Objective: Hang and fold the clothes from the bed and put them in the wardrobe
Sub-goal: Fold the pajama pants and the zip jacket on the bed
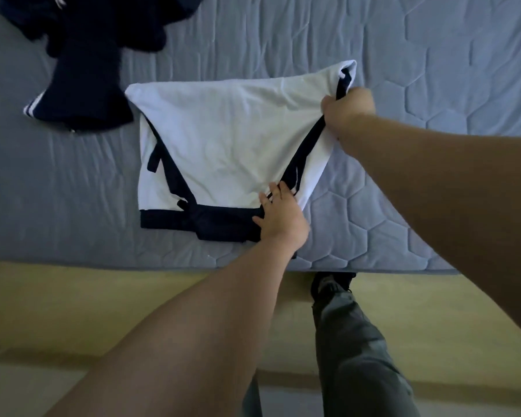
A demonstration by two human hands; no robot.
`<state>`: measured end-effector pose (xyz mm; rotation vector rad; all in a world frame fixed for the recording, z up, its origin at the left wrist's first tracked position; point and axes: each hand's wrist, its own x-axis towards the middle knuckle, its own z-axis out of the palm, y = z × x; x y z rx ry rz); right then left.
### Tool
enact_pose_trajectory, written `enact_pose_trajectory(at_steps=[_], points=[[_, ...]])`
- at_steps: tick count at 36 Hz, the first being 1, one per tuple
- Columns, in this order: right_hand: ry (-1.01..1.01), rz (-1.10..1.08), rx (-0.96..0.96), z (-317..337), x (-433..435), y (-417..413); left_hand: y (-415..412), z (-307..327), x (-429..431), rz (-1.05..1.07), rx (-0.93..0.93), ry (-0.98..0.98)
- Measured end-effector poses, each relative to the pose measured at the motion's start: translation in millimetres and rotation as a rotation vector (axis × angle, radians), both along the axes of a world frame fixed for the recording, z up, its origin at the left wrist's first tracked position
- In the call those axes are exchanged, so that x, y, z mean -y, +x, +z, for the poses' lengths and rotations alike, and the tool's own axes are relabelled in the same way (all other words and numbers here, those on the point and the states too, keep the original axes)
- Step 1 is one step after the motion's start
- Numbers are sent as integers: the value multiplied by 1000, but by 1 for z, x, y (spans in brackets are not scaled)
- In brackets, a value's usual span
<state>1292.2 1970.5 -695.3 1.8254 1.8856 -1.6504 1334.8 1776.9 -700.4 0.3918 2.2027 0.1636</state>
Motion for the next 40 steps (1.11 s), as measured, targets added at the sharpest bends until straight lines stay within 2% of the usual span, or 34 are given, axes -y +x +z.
enact_pose_trajectory(at_steps=[5, 10, 13, 17, 24, 29, 33, 37, 40], points=[[117, -117, 111, 36, -30, 31, 26, 42, -21, 13, 151, 215], [238, -133, 202, 64, -48, 58, 57, 74, -46, -5, 396, 255], [298, -65, 231, 77, -38, 63, 73, 87, -49, 27, 464, 250], [333, 49, 175, 84, -4, 48, 72, 93, -27, 126, 421, 239], [426, 319, -46, 85, 80, -13, 24, 67, 48, 380, 479, 193], [197, 372, -151, 66, 123, -58, -16, 32, 97, 498, 407, 188], [127, 499, -129, 32, 138, -81, -33, 3, 123, 555, 395, 161], [84, 598, 42, 3, 154, -87, -38, -29, 146, 544, 291, 116], [61, 674, 75, -5, 159, -76, -37, -42, 158, 609, 240, 130]])
